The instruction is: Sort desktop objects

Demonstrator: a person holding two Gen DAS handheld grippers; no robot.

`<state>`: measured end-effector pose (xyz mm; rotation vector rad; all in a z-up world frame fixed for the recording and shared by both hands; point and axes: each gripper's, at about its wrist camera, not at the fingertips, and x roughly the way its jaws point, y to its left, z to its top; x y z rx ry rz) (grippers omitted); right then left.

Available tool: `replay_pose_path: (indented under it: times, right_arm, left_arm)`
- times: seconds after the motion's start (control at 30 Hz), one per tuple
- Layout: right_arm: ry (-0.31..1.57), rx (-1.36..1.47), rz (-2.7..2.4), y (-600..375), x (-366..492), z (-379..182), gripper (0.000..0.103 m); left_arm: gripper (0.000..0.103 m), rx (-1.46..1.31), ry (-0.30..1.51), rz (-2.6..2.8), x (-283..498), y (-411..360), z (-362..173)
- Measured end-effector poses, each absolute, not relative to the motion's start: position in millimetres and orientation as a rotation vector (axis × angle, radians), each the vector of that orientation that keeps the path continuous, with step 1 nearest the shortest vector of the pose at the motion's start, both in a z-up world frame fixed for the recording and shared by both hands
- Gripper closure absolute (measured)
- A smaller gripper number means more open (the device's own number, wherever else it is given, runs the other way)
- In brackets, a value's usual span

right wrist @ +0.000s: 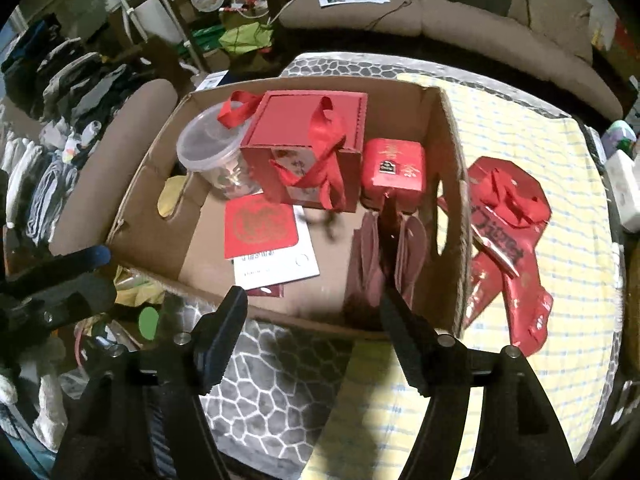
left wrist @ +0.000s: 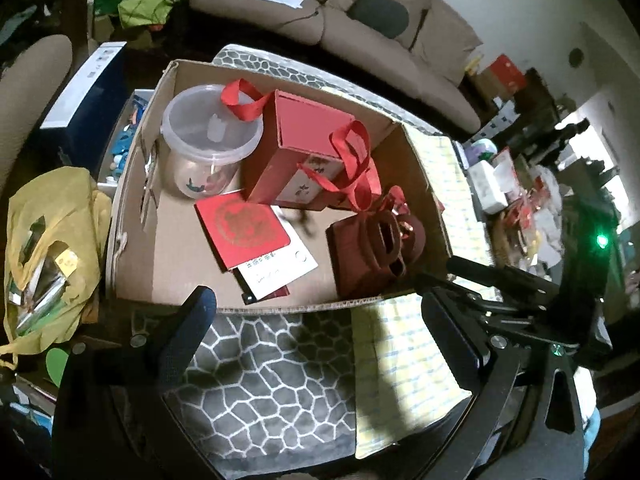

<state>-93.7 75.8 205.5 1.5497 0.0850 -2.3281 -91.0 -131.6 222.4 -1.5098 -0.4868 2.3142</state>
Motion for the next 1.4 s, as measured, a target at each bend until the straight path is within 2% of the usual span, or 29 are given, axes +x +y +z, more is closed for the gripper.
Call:
replay_pose_path:
  times: [0.7,1.0,1.23,1.4]
  right_arm:
    - [0.090,1.492,-2.440,121.1,-52.2,210.8,0.032]
    - [0.022,1.519,-2.516,190.7,-48.7,215.6,0.031]
    - [-0.041,1.540,-2.593,255.1,-48.3,218.1,0.024]
    - [-0.098,1.566,-2.635,300.0,-48.8,212.2,0.023]
  left_arm:
    - [0.000,-1.495,-0.252,2.431,-62.6,-78.7,226.8]
    - [0.000,-1.439,-0.156,2.361,-54.6,-13.4,223.5]
    - [0.000,-1.406,-0.155,2.276,-54.1,37.5,215.3]
    - [0.000,-1.387,-0.108,2.240,-51.9,70.3,210.0]
